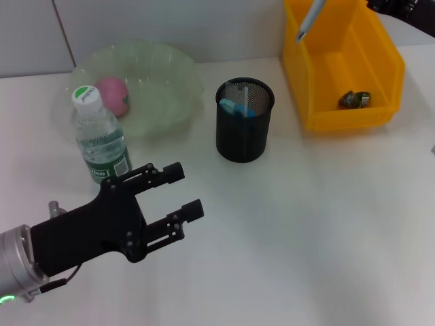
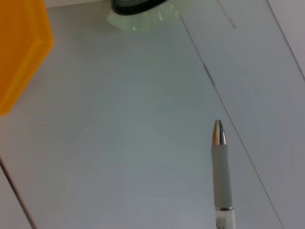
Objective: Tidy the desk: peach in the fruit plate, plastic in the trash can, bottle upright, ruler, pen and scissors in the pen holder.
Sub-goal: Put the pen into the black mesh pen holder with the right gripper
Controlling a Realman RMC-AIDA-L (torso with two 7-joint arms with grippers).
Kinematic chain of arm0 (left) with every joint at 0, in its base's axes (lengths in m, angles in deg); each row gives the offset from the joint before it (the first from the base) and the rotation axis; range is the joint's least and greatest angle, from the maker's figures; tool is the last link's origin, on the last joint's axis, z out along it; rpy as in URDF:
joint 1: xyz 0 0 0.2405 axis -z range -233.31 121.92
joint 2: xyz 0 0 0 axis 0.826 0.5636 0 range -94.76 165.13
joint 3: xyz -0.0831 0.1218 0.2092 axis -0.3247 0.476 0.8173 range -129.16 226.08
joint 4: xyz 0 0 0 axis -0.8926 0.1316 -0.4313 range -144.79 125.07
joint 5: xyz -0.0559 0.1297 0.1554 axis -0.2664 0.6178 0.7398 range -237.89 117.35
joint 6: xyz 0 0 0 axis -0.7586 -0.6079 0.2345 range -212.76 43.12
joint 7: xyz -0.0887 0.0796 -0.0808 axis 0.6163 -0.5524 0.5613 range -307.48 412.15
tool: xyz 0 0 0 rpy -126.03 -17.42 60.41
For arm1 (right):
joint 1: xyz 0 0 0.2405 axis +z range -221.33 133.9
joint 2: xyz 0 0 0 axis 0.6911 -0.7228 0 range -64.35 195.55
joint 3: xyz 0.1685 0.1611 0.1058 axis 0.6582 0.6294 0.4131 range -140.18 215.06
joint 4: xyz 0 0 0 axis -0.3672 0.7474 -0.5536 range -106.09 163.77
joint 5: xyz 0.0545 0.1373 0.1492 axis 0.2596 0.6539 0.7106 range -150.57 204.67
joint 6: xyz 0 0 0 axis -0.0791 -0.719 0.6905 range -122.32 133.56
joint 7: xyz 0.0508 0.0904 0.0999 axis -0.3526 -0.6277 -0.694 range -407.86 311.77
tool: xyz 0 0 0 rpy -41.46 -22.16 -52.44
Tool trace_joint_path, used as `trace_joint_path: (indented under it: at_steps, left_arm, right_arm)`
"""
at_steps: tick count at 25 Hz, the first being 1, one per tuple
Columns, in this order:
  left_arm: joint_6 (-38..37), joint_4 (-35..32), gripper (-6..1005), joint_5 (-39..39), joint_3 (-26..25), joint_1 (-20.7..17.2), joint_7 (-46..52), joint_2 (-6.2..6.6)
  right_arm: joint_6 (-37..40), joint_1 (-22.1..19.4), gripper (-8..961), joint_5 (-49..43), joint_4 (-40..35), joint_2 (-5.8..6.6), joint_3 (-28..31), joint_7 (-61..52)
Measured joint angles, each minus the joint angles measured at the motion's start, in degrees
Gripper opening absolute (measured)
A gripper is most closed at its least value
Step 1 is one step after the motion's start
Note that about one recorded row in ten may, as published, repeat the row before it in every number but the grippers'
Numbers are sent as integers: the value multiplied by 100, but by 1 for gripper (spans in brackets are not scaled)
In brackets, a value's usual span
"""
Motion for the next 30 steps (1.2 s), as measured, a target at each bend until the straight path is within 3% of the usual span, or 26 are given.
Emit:
trace_joint_path:
  at_steps: [15,24,30]
  left_arm:
    - [-56,45,636,-16,4,84,100,24]
    - [-243,46,636,-14,1,34,113,29]
    - [-257,46,636,15,11,53,113,33]
  right_arm:
    - [12,416,131,-48,660,57,-113,1261]
    - [-135,1229,132,-48,1645,-113,-131,1712]
    - [-120,1748,132,-48,2482,-117,-154,1943]
